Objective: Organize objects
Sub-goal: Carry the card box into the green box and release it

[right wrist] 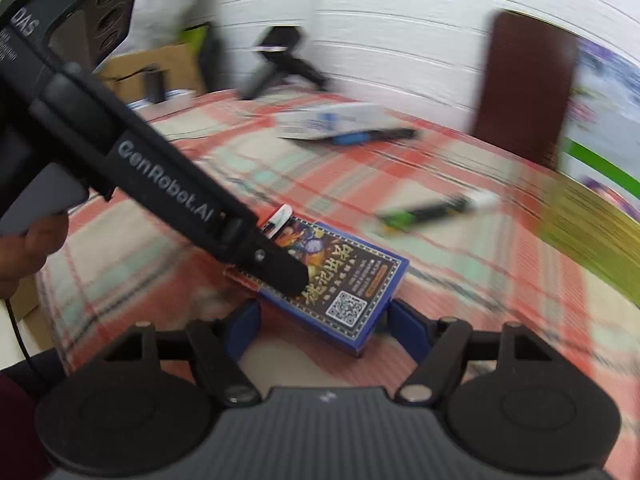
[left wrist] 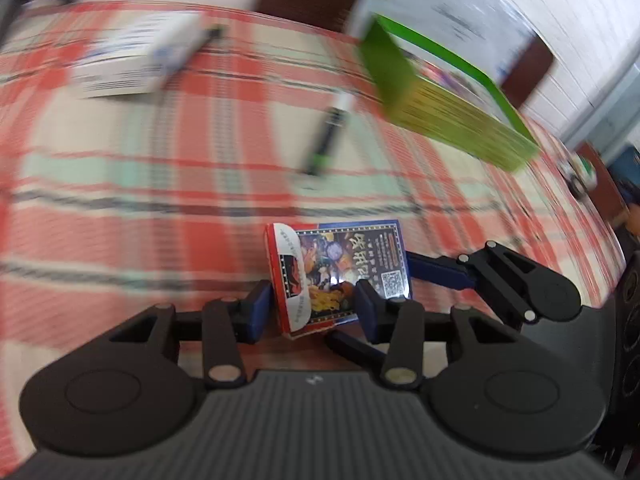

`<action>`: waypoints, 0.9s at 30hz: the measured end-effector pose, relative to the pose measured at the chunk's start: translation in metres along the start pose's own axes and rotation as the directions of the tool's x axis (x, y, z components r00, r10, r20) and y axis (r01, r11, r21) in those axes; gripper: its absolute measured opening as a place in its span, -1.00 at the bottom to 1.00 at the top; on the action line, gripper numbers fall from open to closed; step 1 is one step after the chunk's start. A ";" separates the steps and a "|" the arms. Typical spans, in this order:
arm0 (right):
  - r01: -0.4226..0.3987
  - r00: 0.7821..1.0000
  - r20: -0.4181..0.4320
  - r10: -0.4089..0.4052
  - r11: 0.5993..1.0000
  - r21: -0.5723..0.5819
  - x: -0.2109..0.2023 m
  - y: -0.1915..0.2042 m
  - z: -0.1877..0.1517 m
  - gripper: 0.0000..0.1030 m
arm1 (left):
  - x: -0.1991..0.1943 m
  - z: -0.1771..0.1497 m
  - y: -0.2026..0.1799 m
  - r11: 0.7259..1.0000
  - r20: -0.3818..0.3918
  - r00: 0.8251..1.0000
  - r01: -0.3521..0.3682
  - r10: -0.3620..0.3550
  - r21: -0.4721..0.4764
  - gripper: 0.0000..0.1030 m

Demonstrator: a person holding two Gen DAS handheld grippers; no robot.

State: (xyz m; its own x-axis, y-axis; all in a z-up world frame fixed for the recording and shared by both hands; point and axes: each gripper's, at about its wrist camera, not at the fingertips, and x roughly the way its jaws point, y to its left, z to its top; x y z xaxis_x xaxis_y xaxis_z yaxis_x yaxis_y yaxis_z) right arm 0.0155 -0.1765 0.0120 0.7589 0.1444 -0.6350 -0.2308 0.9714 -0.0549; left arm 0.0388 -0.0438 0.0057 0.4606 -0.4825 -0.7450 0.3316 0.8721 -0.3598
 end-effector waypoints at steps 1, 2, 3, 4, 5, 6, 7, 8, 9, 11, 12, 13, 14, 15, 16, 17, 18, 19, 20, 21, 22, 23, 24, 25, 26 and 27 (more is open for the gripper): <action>0.035 0.999 -0.001 -0.035 0.999 0.040 -0.007 -0.011 -0.006 0.41 | 0.008 0.003 -0.014 0.999 -0.011 1.000 0.019 -0.019 0.034 -0.08; 0.067 0.998 -0.006 -0.067 0.994 0.083 -0.013 -0.024 -0.012 0.41 | 0.018 0.006 -0.028 0.996 -0.020 0.999 0.033 -0.032 0.078 -0.08; 0.102 0.995 -0.009 -0.101 0.987 0.122 -0.018 -0.035 -0.019 0.41 | 0.028 0.010 -0.044 0.992 -0.027 0.999 0.050 -0.047 0.120 -0.08; 0.134 0.991 -0.014 -0.134 0.979 0.155 -0.022 -0.046 -0.024 0.40 | 0.038 0.015 -0.057 0.987 -0.032 0.998 0.064 -0.060 0.149 -0.07; 0.168 0.986 -0.019 -0.167 0.968 0.187 -0.027 -0.058 -0.029 0.40 | 0.048 0.020 -0.069 0.982 -0.042 0.996 0.081 -0.075 0.173 -0.07; 0.198 0.980 -0.022 -0.198 0.956 0.217 -0.030 -0.069 -0.033 0.40 | 0.057 0.025 -0.081 0.976 -0.050 0.995 0.096 -0.088 0.194 -0.07; 0.224 0.974 -0.021 -0.226 0.944 0.241 -0.033 -0.080 -0.034 0.40 | 0.064 0.032 -0.094 0.971 -0.051 0.994 0.106 -0.097 0.215 -0.07; 0.250 0.967 -0.009 -0.256 0.933 0.260 -0.037 -0.091 -0.034 0.40 | 0.068 0.041 -0.107 0.966 -0.043 0.993 0.113 -0.106 0.234 -0.07; 0.274 0.958 0.009 -0.287 0.922 0.272 -0.040 -0.100 -0.032 0.40 | 0.070 0.052 -0.118 0.961 -0.028 0.993 0.119 -0.116 0.249 -0.07; 0.323 0.933 0.060 -0.354 0.901 0.289 -0.049 -0.122 -0.024 0.40 | 0.070 0.076 -0.140 0.952 0.020 0.991 0.124 -0.135 0.280 -0.07; 0.341 0.922 0.082 -0.379 0.893 0.294 -0.050 -0.133 -0.016 0.40 | 0.071 0.089 -0.149 0.947 0.049 0.989 0.122 -0.142 0.297 -0.07; 0.356 0.910 0.106 -0.402 0.885 0.300 -0.051 -0.146 -0.009 0.40 | 0.071 0.100 -0.156 0.943 0.080 0.986 0.117 -0.148 0.310 -0.07; 0.365 0.899 0.128 -0.418 0.879 0.305 -0.050 -0.159 0.000 0.40 | 0.073 0.112 -0.161 0.942 0.110 0.982 0.109 -0.151 0.317 -0.07; 0.373 0.891 0.145 -0.430 0.876 0.305 -0.046 -0.171 0.009 0.40 | 0.076 0.124 -0.163 0.943 0.135 0.979 0.102 -0.151 0.317 -0.06; 0.382 0.884 0.158 -0.440 0.874 0.301 -0.041 -0.181 0.018 0.40 | 0.081 0.135 -0.166 0.946 0.157 0.976 0.095 -0.149 0.310 -0.05; 0.389 0.878 0.168 -0.448 0.873 0.295 -0.033 -0.191 0.028 0.40 | 0.086 0.147 -0.165 0.950 0.174 0.974 0.087 -0.145 0.300 -0.04; 0.394 0.876 0.170 -0.452 0.872 0.290 -0.025 -0.201 0.036 0.40 | 0.093 0.158 -0.167 0.953 0.187 0.973 0.077 -0.136 0.292 -0.04; 0.396 0.875 0.168 -0.454 0.871 0.290 -0.016 -0.210 0.043 0.40 | 0.101 0.168 -0.167 0.957 0.194 0.973 0.069 -0.128 0.283 -0.04; 0.395 0.878 0.158 -0.451 0.871 0.294 -0.008 -0.220 0.048 0.40 | 0.109 0.178 -0.165 0.961 0.197 0.974 0.059 -0.116 0.271 -0.04; 0.391 0.883 0.143 -0.447 0.870 0.301 0.003 -0.229 0.055 0.40 | 0.117 0.186 -0.162 0.965 0.192 0.976 0.047 -0.099 0.259 -0.03; 0.397 0.883 0.128 -0.451 0.866 0.305 0.015 -0.237 0.061 0.40 | 0.126 0.193 -0.160 0.968 0.185 0.980 0.027 -0.075 0.248 0.05; 0.415 0.878 0.114 -0.465 0.858 0.303 0.028 -0.245 0.067 0.45 | 0.136 0.199 -0.158 0.971 0.180 0.983 -0.010 -0.034 0.237 0.06; 0.445 0.868 0.092 -0.488 0.846 0.294 0.041 -0.253 0.070 0.48 | 0.141 0.202 -0.155 0.973 0.184 0.983 -0.066 0.025 0.222 0.07; 0.472 0.858 0.069 -0.509 0.833 0.288 0.052 -0.259 0.072 0.51 | 0.146 0.203 -0.152 0.972 0.190 0.979 -0.108 0.069 0.206 0.09; 0.480 0.856 0.049 -0.515 0.826 0.294 0.059 -0.263 0.074 0.53 | 0.145 0.203 -0.148 0.972 0.194 0.976 -0.135 0.097 0.191 0.09; 0.470 0.857 0.054 -0.512 0.821 0.324 0.058 -0.263 0.072 0.54 | 0.141 0.201 -0.144 0.972 0.187 0.976 -0.146 0.111 0.182 0.09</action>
State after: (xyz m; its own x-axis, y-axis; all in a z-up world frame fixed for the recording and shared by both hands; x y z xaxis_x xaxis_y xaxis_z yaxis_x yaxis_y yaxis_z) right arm 0.1636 -0.4103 0.0451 0.8017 -0.3636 -0.4745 0.3646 0.9264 -0.0939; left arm 0.2219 -0.2536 0.0649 0.6405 -0.3891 -0.6621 0.4053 0.9036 -0.1390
